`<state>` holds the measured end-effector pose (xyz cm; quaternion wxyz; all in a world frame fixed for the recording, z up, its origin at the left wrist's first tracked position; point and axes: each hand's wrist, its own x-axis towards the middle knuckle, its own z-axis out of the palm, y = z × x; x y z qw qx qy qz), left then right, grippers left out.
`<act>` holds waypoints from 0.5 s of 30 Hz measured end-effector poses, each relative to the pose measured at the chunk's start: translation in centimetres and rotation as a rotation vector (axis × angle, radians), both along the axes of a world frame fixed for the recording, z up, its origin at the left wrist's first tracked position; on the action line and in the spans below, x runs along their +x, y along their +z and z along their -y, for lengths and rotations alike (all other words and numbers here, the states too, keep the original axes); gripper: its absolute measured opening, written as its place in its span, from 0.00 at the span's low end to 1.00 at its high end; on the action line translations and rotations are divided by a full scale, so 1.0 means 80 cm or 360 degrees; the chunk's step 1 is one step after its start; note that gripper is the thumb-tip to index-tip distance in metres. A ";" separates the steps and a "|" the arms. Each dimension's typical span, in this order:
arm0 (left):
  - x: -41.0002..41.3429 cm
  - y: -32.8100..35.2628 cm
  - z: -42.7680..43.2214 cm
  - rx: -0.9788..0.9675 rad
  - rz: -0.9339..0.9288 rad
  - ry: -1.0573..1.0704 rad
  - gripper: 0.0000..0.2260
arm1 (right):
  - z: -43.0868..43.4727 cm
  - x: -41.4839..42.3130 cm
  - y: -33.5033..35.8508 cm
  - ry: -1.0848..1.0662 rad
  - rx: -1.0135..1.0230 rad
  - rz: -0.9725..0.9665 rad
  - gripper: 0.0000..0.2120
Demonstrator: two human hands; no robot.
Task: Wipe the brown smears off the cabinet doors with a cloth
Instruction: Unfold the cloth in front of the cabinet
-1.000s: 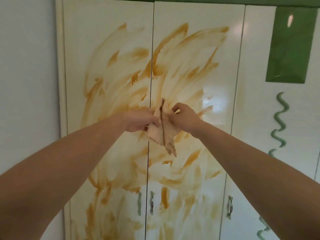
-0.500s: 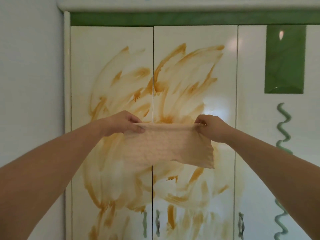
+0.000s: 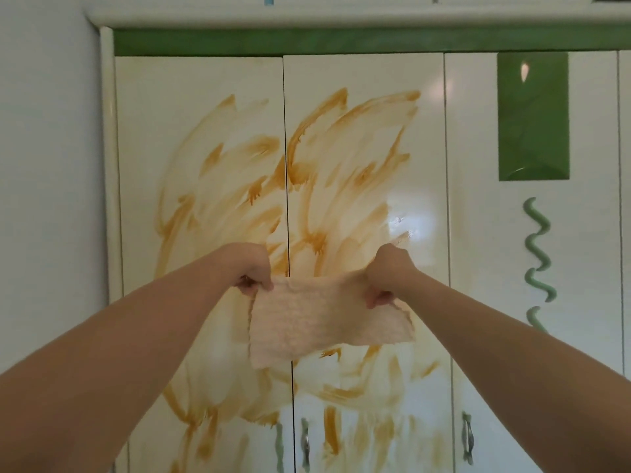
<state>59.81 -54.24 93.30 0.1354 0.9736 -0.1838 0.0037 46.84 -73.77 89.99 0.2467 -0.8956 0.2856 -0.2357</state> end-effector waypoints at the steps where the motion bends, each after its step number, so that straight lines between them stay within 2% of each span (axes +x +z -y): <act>1: 0.002 -0.004 0.003 -0.0097 -0.0022 0.0028 0.12 | -0.001 0.004 -0.002 0.0012 0.0089 0.0075 0.16; 4: 0.016 -0.013 0.013 -0.0667 -0.0094 0.0009 0.05 | 0.001 0.015 -0.007 0.0017 0.0413 0.0425 0.11; 6: 0.018 -0.009 0.028 -0.1095 -0.0177 0.0000 0.03 | 0.007 0.024 -0.011 -0.0013 0.0428 0.0641 0.09; 9: 0.012 0.000 0.052 -0.1675 -0.0159 -0.0058 0.04 | 0.022 0.034 -0.008 -0.0050 0.0399 0.0965 0.13; 12: 0.000 0.010 0.086 -0.2032 -0.0118 -0.0096 0.03 | 0.043 0.041 -0.001 -0.0112 0.0257 0.1117 0.07; 15: -0.003 0.014 0.132 -0.2260 -0.0064 -0.0190 0.06 | 0.076 0.051 0.006 -0.0163 0.0225 0.1272 0.07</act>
